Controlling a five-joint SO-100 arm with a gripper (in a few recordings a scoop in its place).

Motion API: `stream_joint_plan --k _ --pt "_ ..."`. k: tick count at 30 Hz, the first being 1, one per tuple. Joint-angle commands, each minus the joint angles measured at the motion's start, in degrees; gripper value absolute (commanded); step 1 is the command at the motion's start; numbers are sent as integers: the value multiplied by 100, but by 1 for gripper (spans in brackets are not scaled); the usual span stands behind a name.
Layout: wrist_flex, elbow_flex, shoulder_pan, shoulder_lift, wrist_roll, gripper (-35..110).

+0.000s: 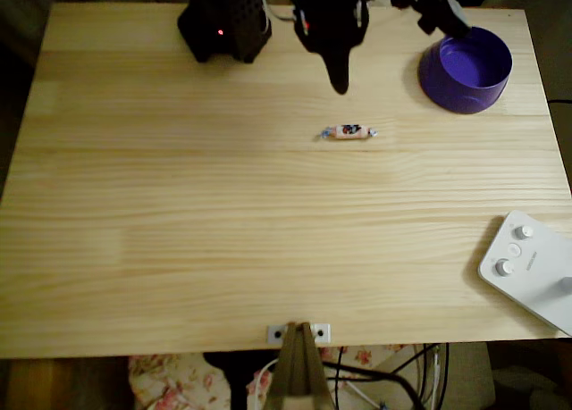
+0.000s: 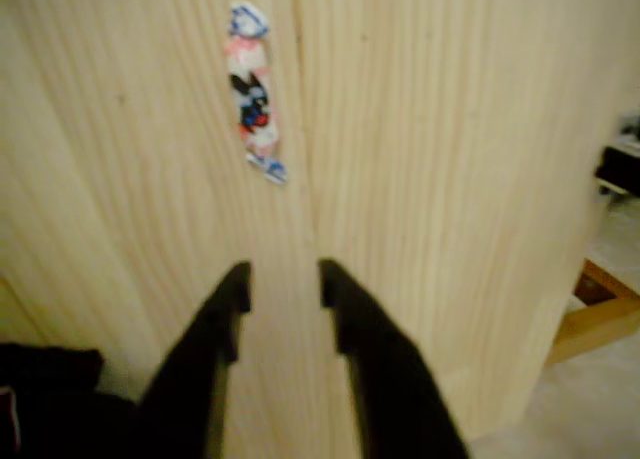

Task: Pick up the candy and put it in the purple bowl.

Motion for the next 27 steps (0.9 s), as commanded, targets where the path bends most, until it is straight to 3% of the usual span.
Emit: stream_joint_plan --k 1,9,27 --pt "-123 -422 -158 -132 105 13" --pt "-308 -352 -308 -809 642 23" --pt "-1345 -492 -545 -2215 1433 26"
